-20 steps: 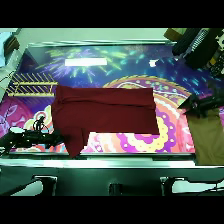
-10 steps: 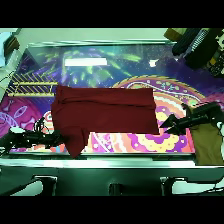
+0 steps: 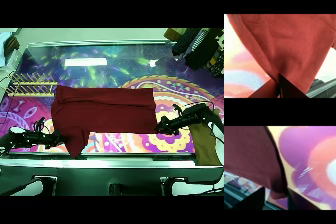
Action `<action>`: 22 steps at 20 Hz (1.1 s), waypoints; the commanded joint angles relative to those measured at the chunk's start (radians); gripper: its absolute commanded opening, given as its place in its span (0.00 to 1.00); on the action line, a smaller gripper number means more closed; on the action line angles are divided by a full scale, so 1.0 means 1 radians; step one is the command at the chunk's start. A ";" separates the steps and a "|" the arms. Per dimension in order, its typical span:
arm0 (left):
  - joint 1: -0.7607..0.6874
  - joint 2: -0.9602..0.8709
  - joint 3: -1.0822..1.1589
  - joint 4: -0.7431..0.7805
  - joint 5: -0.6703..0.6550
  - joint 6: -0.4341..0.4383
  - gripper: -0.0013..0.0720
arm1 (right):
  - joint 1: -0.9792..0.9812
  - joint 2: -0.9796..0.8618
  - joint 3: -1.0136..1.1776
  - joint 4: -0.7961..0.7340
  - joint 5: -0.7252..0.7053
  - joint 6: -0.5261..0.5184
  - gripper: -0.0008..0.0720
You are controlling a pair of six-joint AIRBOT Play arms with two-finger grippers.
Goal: Fold the clothes and pants, and hang the long-sleeved shirts on hangers.
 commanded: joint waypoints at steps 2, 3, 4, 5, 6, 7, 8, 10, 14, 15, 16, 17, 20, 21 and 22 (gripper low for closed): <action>0.000 0.000 0.005 -0.001 -0.002 0.000 0.04 | 0.020 0.002 -0.001 0.027 0.016 0.010 0.07; 0.000 0.005 0.012 0.000 -0.010 0.000 0.04 | 0.020 0.002 -0.001 0.040 0.000 0.010 0.05; 0.003 0.014 0.028 0.002 -0.029 -0.003 0.04 | 0.020 0.007 -0.001 0.042 -0.023 0.010 0.05; 0.009 0.029 0.047 0.008 -0.048 -0.029 0.04 | 0.020 0.019 -0.001 0.038 -0.046 0.011 0.05; 0.018 0.053 0.069 0.031 -0.075 -0.062 0.03 | 0.020 0.040 -0.001 0.032 -0.070 0.015 0.05; 0.029 0.085 0.086 0.065 -0.100 -0.092 0.03 | 0.020 0.071 -0.001 0.015 -0.094 0.030 0.05; 0.042 0.127 0.101 0.105 -0.127 -0.133 0.03 | 0.020 0.110 -0.001 -0.013 -0.116 0.054 0.05; 0.071 0.222 0.113 0.151 -0.194 -0.182 0.03 | 0.020 0.199 -0.001 -0.081 -0.165 0.095 0.05; 0.098 0.430 0.113 0.263 -0.304 -0.272 0.03 | 0.020 0.387 -0.001 -0.185 -0.254 0.159 0.05; 0.098 0.475 0.113 0.291 -0.312 -0.293 0.03 | 0.020 0.428 -0.001 -0.189 -0.261 0.180 0.05; 0.098 0.507 0.113 0.289 -0.316 -0.294 0.03 | 0.020 0.468 -0.001 -0.188 -0.263 0.185 0.05; 0.098 0.525 0.113 0.269 -0.316 -0.294 0.03 | 0.020 0.498 -0.001 -0.182 -0.256 0.187 0.05; 0.064 0.497 0.116 0.188 -0.261 -0.267 0.03 | 0.020 0.525 -0.001 -0.076 -0.118 0.151 0.05; 0.035 0.470 0.122 0.187 -0.220 -0.267 0.03 | 0.020 0.518 -0.001 -0.023 -0.042 0.121 0.05; 0.006 0.434 0.140 0.187 -0.184 -0.268 0.03 | 0.020 0.507 -0.001 0.005 0.026 0.107 0.05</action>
